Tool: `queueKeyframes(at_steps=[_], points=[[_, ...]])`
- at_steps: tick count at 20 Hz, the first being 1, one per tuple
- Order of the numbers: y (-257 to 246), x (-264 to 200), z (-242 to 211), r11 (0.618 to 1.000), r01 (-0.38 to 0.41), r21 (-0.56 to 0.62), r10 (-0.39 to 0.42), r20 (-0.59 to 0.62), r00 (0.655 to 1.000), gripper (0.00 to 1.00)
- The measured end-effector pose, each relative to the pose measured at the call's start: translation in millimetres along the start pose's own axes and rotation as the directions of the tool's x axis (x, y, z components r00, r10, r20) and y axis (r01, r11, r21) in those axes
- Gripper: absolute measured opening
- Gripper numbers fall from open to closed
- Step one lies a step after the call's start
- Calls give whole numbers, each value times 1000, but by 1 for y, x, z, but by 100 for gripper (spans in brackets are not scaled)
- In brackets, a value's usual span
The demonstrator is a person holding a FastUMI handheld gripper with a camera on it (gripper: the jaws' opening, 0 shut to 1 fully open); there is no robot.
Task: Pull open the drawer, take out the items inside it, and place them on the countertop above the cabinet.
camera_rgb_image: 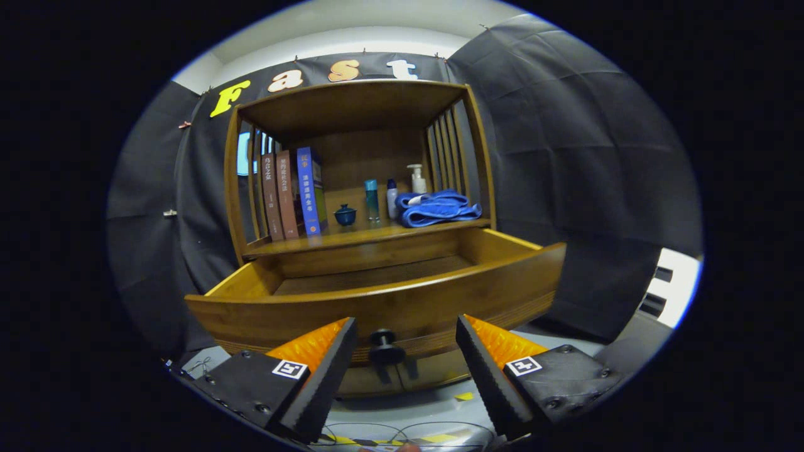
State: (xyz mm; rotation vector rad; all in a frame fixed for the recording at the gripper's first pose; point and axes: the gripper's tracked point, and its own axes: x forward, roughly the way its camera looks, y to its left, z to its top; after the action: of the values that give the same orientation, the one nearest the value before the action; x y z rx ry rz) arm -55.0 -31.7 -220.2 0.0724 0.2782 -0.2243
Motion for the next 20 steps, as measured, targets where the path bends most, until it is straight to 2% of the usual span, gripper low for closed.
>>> queueKeyframes(at_steps=[2, 4, 9, 12, 16, 20], points=[[-13, -5, 24, 997, 73, -33, -74, -26, 997, 99], [-14, -6, 51, 995, 94, -42, -96, -53, 994, 99], [5, 18, 90, 989, 108, -100, -125, -182, 975, 99], [34, 48, 106, 995, 84, -56, -95, -243, 965, 99], [53, 79, 91, 990, 125, -62, -139, -390, 910, 98], [83, 111, 58, 994, 110, -6, -96, -540, 836, 98]])
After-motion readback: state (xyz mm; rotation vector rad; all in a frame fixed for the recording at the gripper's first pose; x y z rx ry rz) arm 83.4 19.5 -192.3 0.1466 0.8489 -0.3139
